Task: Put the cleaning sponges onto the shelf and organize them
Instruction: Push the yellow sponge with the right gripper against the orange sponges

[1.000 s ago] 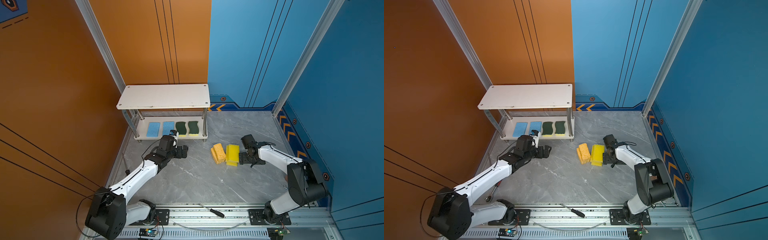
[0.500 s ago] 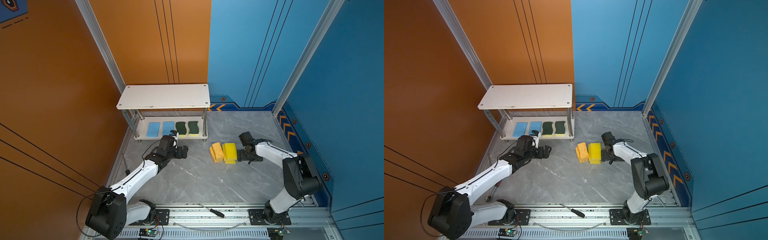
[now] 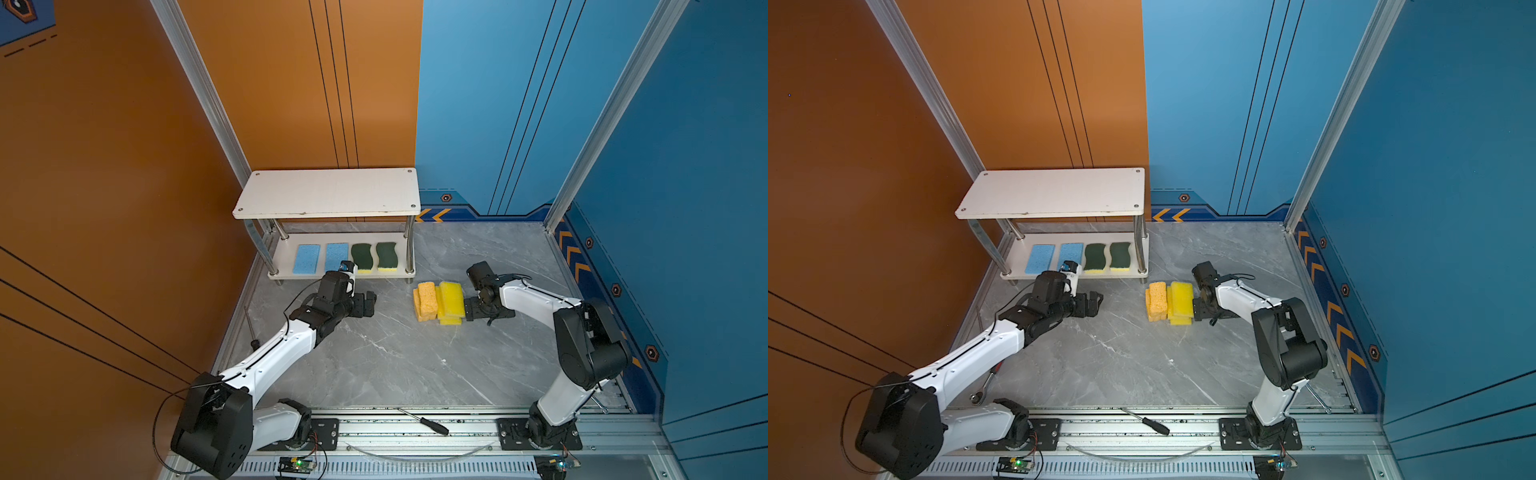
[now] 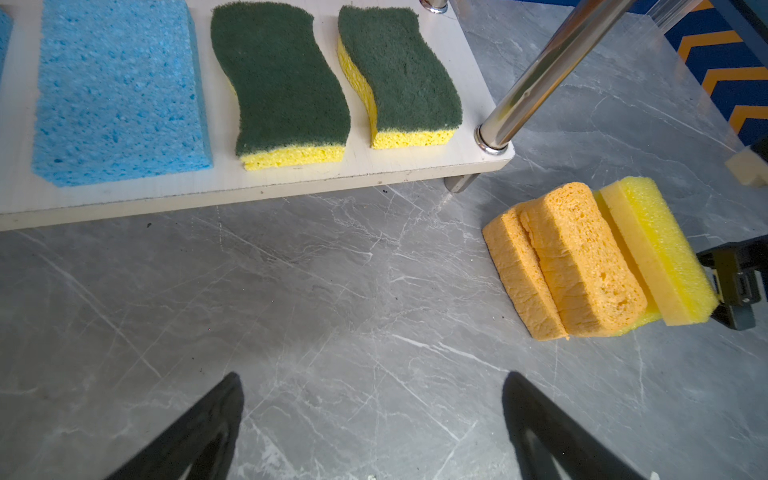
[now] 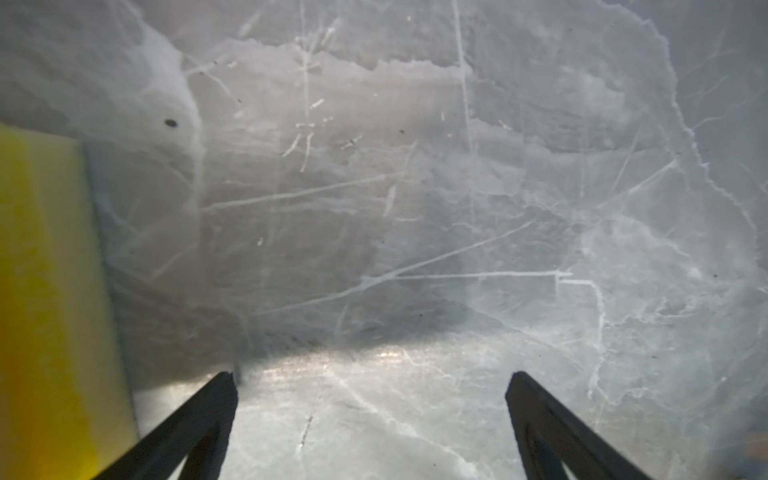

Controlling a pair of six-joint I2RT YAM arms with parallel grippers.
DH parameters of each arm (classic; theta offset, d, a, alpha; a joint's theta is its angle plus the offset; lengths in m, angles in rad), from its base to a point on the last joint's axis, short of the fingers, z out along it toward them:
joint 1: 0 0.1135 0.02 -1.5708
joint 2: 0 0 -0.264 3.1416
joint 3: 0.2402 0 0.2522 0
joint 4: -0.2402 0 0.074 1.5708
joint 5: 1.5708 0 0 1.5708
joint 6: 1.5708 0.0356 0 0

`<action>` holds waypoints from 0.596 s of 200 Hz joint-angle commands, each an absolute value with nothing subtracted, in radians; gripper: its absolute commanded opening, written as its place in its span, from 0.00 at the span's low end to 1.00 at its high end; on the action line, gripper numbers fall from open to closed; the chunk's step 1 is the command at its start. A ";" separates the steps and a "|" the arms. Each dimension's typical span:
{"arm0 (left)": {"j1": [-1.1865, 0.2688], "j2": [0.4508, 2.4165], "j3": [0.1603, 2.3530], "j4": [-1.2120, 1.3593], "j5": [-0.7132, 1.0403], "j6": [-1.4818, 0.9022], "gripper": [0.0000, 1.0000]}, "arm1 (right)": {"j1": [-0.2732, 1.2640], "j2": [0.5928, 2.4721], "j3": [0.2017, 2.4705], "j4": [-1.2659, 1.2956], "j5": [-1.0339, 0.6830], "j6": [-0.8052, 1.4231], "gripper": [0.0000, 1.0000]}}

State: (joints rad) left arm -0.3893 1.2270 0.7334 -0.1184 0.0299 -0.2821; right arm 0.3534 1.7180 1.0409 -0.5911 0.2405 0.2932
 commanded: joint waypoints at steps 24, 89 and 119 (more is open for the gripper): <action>-0.398 1.226 0.715 -0.109 0.026 -0.287 0.98 | 0.374 1.707 1.060 -0.588 0.248 0.270 1.00; -0.399 1.215 0.712 -0.110 0.025 -0.287 0.98 | 0.379 1.640 1.058 -0.566 0.163 0.233 1.00; -0.398 1.213 0.709 -0.109 0.023 -0.287 0.98 | 0.377 1.626 1.060 -0.565 0.143 0.218 1.00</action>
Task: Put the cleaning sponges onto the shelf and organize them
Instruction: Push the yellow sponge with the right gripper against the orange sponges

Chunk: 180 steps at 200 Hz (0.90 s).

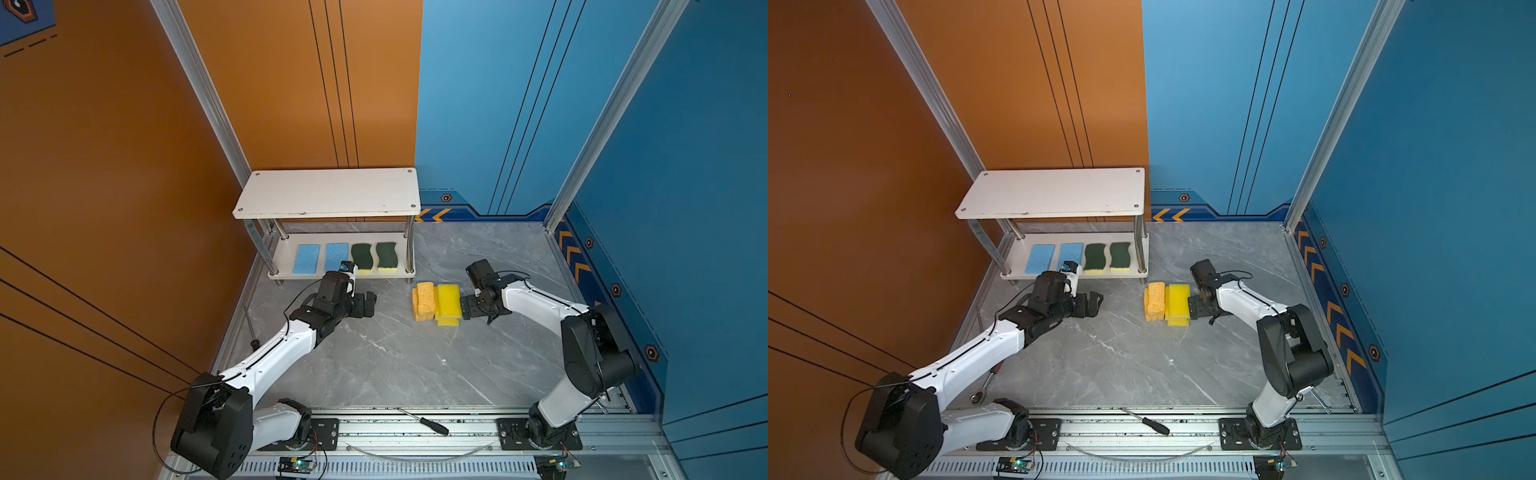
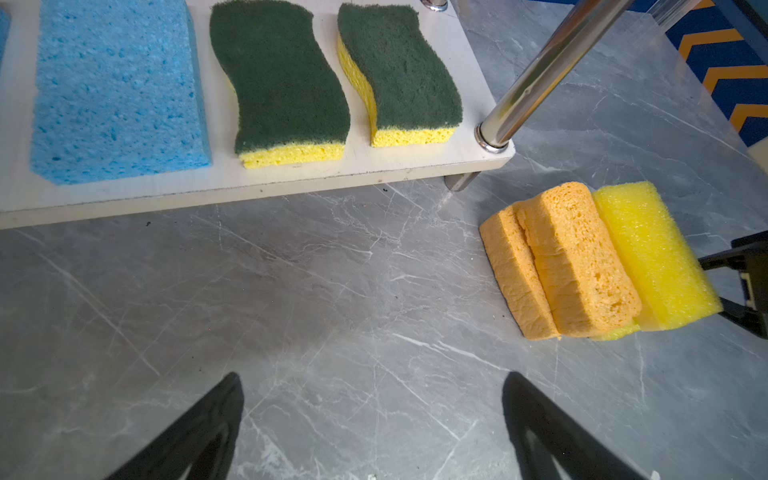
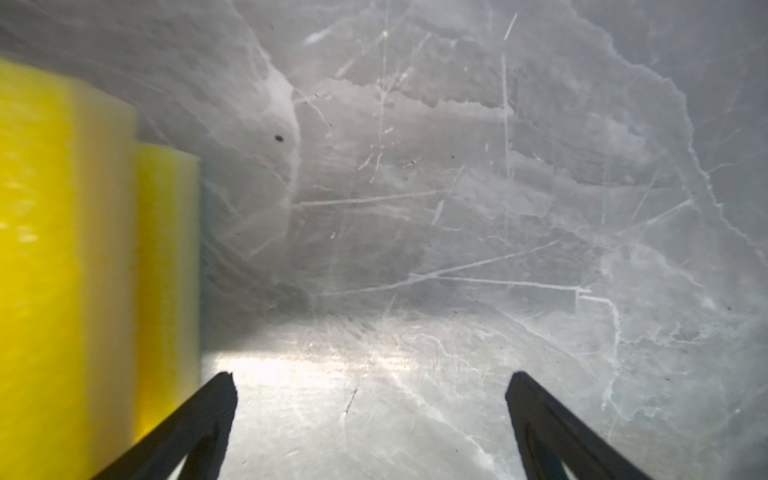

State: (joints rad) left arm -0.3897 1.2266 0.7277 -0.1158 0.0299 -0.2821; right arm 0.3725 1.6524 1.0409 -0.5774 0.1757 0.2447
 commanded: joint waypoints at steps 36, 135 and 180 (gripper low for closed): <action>-0.398 1.206 0.704 -0.110 0.021 -0.287 0.98 | 0.342 1.626 1.058 -0.565 0.138 0.213 1.00; -0.398 1.187 0.695 -0.119 0.014 -0.284 0.98 | 0.282 1.733 1.123 -0.555 0.113 0.196 1.00; -0.397 1.176 0.690 -0.125 0.006 -0.284 0.98 | 0.313 1.781 1.157 -0.534 0.092 0.210 1.00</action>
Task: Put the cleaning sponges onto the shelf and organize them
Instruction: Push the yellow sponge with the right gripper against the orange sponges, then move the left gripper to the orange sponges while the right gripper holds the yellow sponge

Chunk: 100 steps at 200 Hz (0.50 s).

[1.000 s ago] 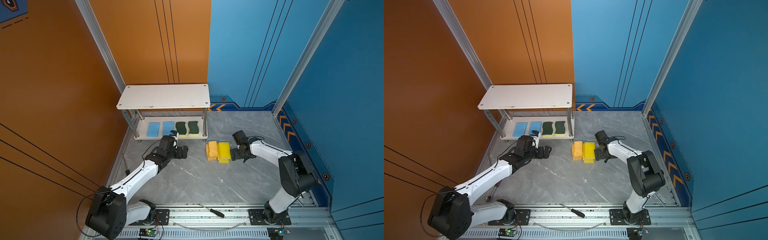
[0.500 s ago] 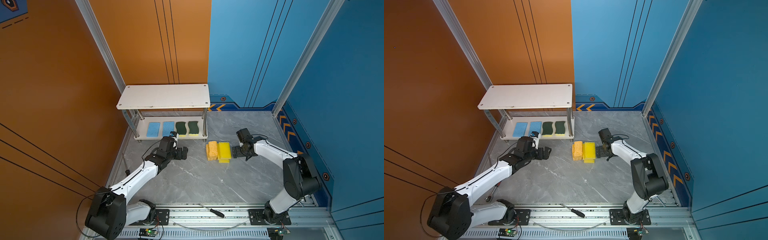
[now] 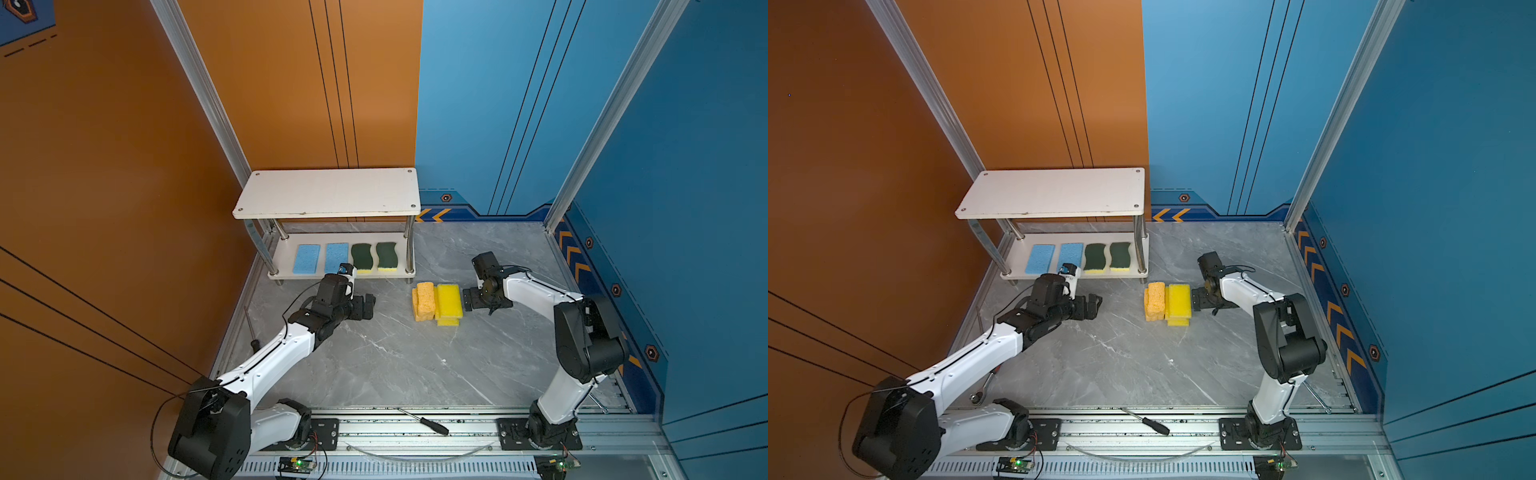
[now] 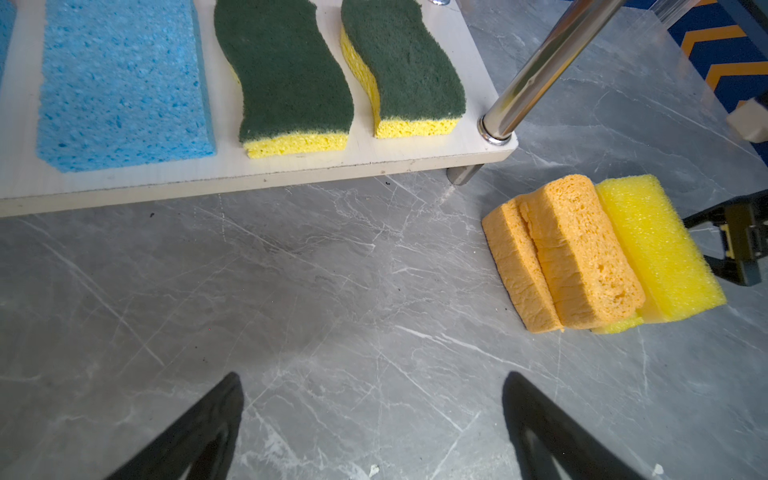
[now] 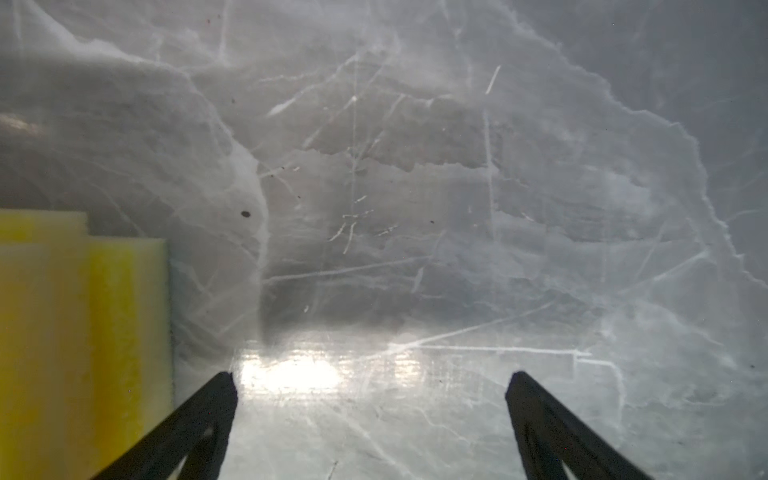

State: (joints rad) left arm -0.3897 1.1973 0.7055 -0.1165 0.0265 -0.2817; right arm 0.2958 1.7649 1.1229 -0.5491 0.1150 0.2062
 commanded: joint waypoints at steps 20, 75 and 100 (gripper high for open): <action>-0.397 1.173 0.688 -0.127 0.006 -0.284 0.98 | 0.326 1.793 1.169 -0.529 0.088 0.210 1.00; -0.397 1.169 0.683 -0.127 0.004 -0.284 0.98 | 0.368 1.804 1.180 -0.517 0.071 0.213 1.00; -0.397 1.170 0.683 -0.127 0.006 -0.284 0.98 | 0.381 1.808 1.186 -0.515 0.068 0.215 1.00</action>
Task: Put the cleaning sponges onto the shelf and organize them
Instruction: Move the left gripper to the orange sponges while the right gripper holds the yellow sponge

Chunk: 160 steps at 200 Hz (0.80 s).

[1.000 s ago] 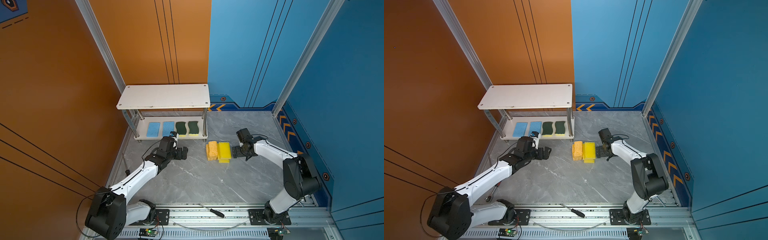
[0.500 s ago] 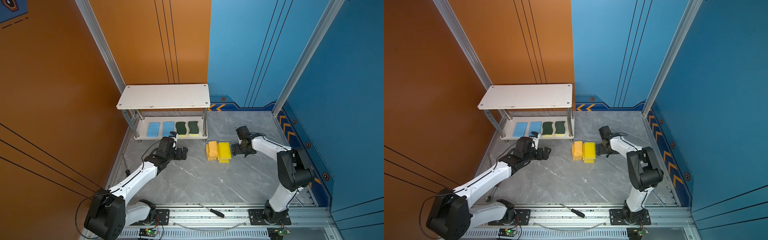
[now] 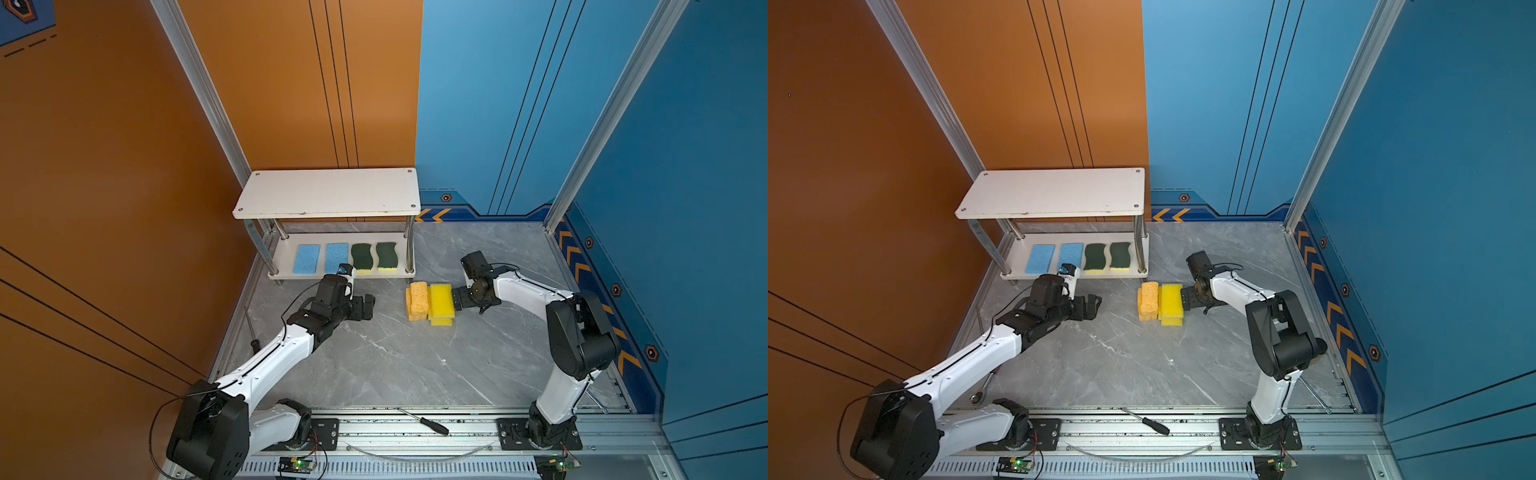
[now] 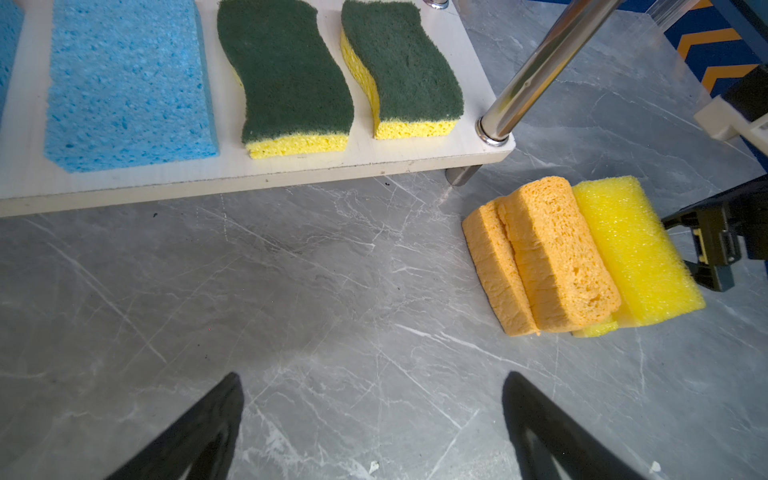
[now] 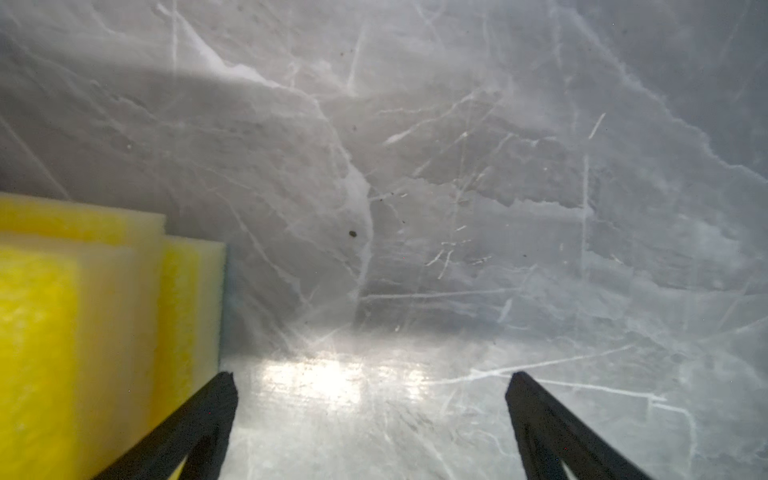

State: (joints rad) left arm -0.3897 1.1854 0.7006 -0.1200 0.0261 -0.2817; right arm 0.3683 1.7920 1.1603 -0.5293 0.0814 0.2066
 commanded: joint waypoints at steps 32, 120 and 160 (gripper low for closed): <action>-0.397 1.166 0.680 -0.126 0.005 -0.285 0.97 | 0.401 1.819 1.191 -0.514 0.057 0.215 1.00; -0.399 1.136 0.660 -0.127 0.008 -0.291 0.98 | 0.434 1.830 1.198 -0.514 0.059 0.224 1.00; -0.402 1.115 0.652 -0.121 0.034 -0.304 0.98 | 0.442 1.829 1.203 -0.515 0.060 0.228 1.00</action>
State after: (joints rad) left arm -0.3897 1.1362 0.6678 -0.1223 0.0269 -0.2855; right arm 0.4328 1.8141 1.1755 -0.5186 0.0734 0.2096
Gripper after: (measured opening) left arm 0.976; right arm 0.999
